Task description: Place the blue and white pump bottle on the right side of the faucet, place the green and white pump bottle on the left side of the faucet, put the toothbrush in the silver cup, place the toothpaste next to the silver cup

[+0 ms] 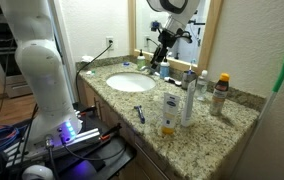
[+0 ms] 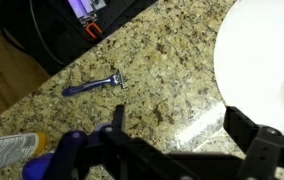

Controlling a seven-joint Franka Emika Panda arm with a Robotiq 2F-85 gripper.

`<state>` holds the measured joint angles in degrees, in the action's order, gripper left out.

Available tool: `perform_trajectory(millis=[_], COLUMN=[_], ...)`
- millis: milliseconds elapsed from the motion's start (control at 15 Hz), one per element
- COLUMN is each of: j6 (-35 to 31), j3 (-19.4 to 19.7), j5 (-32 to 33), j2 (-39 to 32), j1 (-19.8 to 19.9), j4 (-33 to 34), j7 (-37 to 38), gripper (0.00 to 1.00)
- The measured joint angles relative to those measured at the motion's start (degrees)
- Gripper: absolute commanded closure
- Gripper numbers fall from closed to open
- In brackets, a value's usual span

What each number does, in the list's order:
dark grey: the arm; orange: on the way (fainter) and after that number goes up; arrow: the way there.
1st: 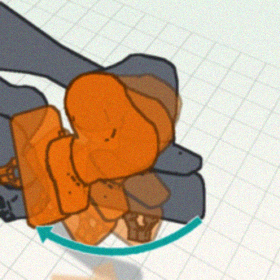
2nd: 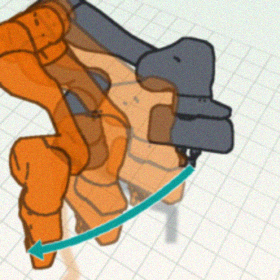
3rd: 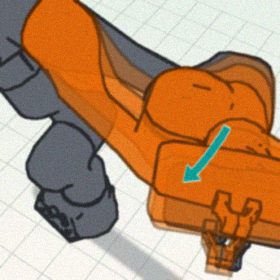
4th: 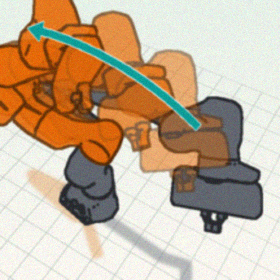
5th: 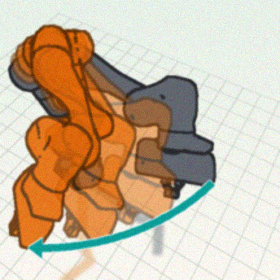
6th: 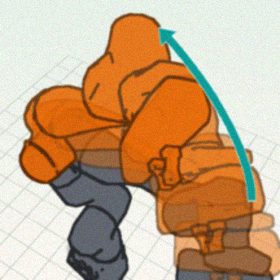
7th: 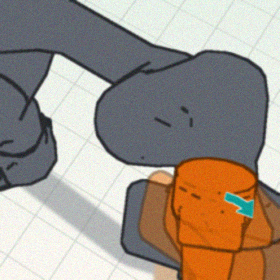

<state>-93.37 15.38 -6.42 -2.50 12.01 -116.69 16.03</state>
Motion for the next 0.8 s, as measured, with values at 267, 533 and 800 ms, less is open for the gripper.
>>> perform_trajectory(millis=[267,533,800], j6=[-2.89,-3.07,1.22], j3=[0.08,2.48,6.44], j5=[-0.01,0.39,1.74], j2=[-1.24,-0.76,1.54], j1=[0.14,2.36,6.31], j4=[0.57,0.93,1.30], j7=[6.06,8.61,7.16], gripper=[0.00,0.00,0.00])
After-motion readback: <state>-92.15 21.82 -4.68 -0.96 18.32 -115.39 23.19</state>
